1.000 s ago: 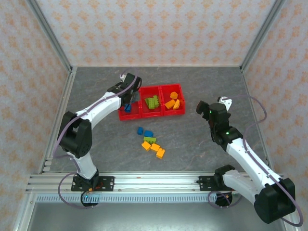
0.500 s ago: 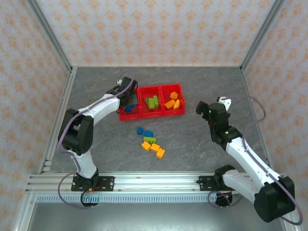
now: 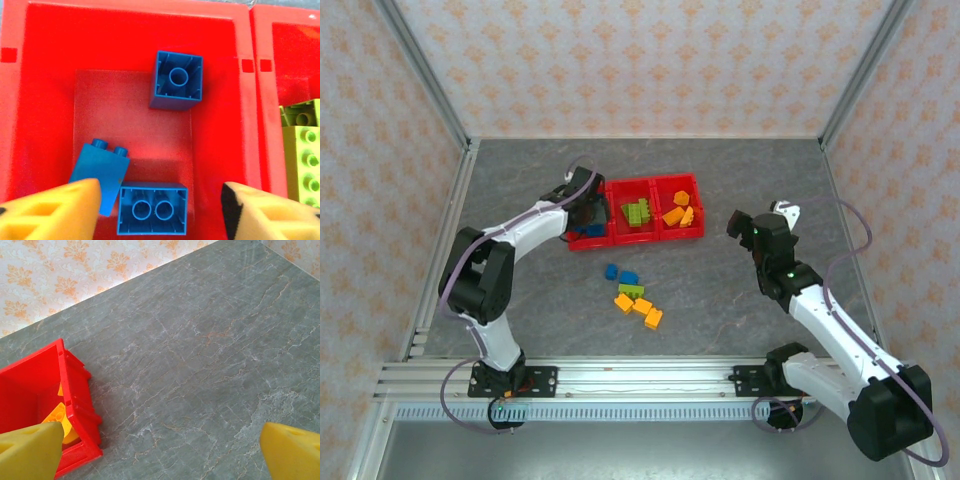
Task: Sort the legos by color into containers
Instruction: Place the lego in the container, then pick up the lego from the center of the table.
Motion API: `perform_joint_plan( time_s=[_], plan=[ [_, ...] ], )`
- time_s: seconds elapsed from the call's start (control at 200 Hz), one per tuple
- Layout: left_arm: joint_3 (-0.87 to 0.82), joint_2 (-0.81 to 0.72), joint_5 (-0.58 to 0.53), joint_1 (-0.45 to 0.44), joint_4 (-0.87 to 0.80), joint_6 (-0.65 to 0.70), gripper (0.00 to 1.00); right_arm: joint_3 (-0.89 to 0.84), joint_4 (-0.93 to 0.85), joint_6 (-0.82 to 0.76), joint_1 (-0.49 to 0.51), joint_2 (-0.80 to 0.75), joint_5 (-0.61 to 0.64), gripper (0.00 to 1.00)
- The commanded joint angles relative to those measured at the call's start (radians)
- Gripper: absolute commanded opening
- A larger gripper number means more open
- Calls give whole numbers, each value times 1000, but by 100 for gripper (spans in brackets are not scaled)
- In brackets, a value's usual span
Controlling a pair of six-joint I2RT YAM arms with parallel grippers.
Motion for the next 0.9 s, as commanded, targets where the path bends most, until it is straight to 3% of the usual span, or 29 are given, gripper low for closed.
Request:
perform_joint_plan(
  time_s=[0.0, 0.1, 0.185, 0.536, 0.691, 0.896],
  plan=[
    [-28, -83, 29, 1, 18, 39, 76, 9, 9, -2, -6, 10, 16, 100],
    [-62, -126, 45, -3, 4, 53, 92, 10, 16, 4, -8, 19, 6, 100],
    [-96, -167, 36, -13, -9, 52, 99, 9, 23, 12, -7, 27, -1, 100],
    [-243, -304, 6, -136, -46, -38, 99, 7, 42, 34, -7, 52, -29, 100],
    [-287, -317, 26, -194, -50, -42, 92, 8, 39, 38, -8, 50, -34, 100],
    [-317, -291, 40, -207, -64, -36, 79, 1, 31, 48, -8, 40, -37, 100]
  ],
)
